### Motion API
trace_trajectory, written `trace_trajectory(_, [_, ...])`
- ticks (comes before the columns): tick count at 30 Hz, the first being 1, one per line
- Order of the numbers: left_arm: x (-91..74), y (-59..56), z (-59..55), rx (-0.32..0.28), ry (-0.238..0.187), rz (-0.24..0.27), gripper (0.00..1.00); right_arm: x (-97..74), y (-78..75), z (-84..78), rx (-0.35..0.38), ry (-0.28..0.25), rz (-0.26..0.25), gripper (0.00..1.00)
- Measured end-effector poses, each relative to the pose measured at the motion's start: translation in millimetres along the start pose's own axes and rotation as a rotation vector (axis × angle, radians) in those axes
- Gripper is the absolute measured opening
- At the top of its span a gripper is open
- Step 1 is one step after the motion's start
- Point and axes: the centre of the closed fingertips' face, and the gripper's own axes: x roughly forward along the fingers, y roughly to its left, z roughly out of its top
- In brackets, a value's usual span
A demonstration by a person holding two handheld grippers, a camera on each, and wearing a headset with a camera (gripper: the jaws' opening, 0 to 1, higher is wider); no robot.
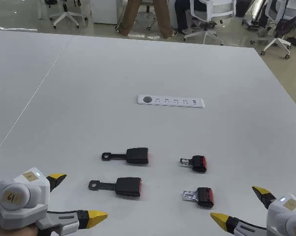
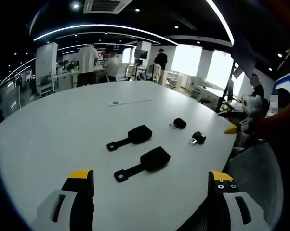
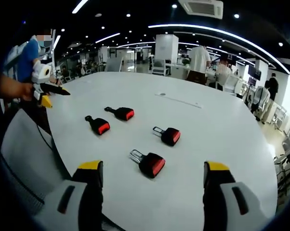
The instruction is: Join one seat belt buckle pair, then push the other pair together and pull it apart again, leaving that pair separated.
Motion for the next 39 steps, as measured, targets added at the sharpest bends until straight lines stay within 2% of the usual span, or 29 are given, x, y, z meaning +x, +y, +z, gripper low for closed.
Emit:
trace_trajectory(19, [4.7, -2.9, 2.1, 0.012, 0.011, -0.011, 1.00, -0.7, -4.2, -0.9, -0.003, 0.006, 0.001, 0.87])
trace_trajectory(30, [8.3, -5.9, 4.8, 0.010, 0.004, -0.016, 1.00, -3.0, -6.2, -5.0, 0.004, 0.012, -0.005, 0.87])
trace_trajectory(39, [8.8, -6.1, 6.1, 0.006, -0.001, -0.016, 1.00, -3.8, -9.3, -1.8, 0.003, 0.007, -0.013, 0.87])
